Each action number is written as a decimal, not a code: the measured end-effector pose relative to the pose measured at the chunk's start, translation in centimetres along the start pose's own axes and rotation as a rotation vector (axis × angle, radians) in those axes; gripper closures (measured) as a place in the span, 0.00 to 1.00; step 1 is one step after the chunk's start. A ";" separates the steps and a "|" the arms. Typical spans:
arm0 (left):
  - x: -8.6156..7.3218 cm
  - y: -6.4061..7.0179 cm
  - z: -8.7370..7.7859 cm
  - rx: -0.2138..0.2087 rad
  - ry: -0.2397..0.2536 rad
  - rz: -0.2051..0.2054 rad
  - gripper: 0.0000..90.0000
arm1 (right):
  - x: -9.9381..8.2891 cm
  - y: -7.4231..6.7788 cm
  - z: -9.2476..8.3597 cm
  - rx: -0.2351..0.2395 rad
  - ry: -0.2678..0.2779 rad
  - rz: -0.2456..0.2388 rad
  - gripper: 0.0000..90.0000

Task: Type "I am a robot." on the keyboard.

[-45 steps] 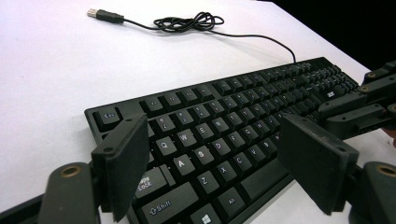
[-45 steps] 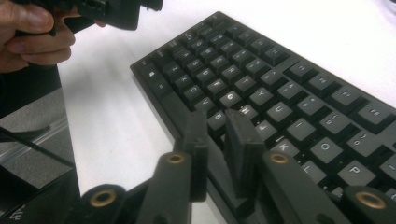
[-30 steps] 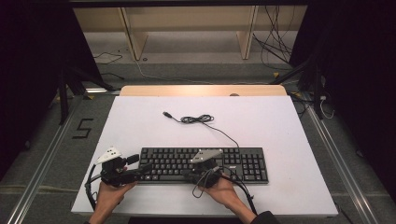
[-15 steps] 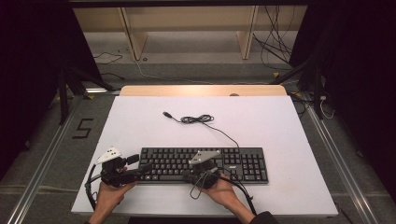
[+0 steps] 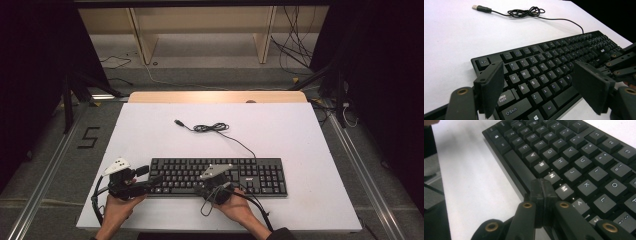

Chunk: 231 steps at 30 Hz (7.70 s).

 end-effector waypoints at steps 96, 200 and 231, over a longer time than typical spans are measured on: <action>-1.0 -0.4 2.7 0.017 -0.163 0.024 0.92 | 1.7 1.5 -4.1 0.015 0.159 0.113 0.39; 0.4 2.2 0.0 -0.089 0.020 0.020 0.28 | 2.6 1.9 -2.8 -0.007 0.177 0.115 0.45; 0.5 2.1 0.0 -0.087 0.026 0.023 0.28 | 1.7 1.2 -3.1 -0.008 0.151 0.080 0.76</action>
Point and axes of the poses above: each handheld gripper's, and its own axes: z roughly forward along the jaws, x roughly out of its top, y roughly to its right, the point moved 9 cm from there along z, roughly forward along the jaws, and after that the axes turned 4 degrees about -x, right-handed, at the moved point
